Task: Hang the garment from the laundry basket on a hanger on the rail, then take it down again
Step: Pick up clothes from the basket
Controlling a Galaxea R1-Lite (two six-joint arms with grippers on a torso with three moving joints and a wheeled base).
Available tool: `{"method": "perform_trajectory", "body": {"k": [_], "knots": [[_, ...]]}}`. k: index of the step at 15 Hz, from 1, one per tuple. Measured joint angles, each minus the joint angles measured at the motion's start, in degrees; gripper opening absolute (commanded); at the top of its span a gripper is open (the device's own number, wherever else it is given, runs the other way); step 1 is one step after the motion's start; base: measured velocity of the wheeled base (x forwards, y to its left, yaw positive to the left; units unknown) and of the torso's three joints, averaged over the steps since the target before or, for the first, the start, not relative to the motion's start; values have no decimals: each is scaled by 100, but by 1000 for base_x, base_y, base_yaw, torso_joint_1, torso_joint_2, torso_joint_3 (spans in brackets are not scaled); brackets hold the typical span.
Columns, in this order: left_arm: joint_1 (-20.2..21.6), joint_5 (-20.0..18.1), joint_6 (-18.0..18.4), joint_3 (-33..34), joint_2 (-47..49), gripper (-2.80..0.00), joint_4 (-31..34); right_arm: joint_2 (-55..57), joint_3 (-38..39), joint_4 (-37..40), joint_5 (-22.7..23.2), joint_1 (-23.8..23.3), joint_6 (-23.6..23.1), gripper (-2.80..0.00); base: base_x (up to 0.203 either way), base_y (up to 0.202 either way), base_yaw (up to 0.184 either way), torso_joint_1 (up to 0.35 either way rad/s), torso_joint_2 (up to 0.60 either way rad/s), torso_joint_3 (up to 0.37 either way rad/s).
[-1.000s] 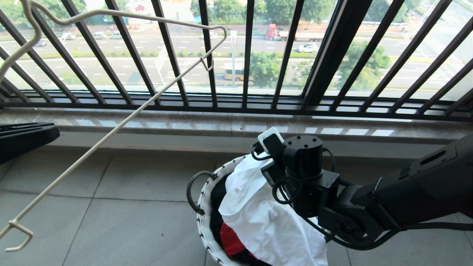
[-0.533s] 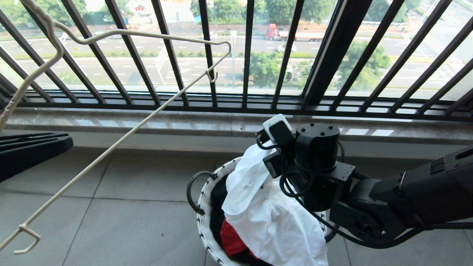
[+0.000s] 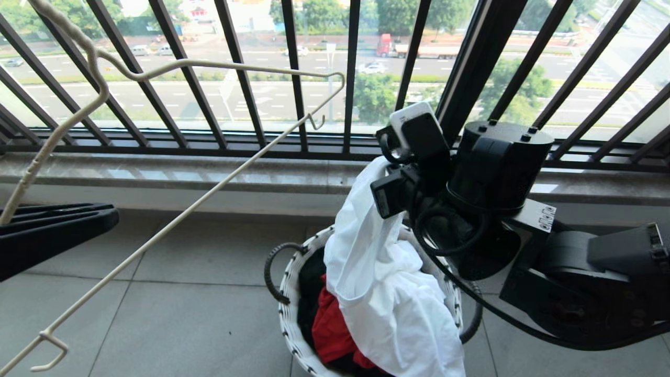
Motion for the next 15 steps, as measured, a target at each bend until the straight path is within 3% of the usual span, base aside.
{"method": "perform_trajectory", "body": {"k": [4, 9, 15], "knots": [[2, 32, -20, 85, 22, -280, -30, -304, 44, 22, 226, 58, 625, -280, 0, 0, 0, 0, 0, 0], [11, 36, -247, 101, 75, -280, -55, -322, 82, 24, 350, 60, 658, -280, 0, 0, 0, 0, 0, 0], [11, 41, -215, 107, 96, -280, -50, -304, 120, 18, 348, 62, 658, -280, 0, 0, 0, 1, 2, 116]]}}
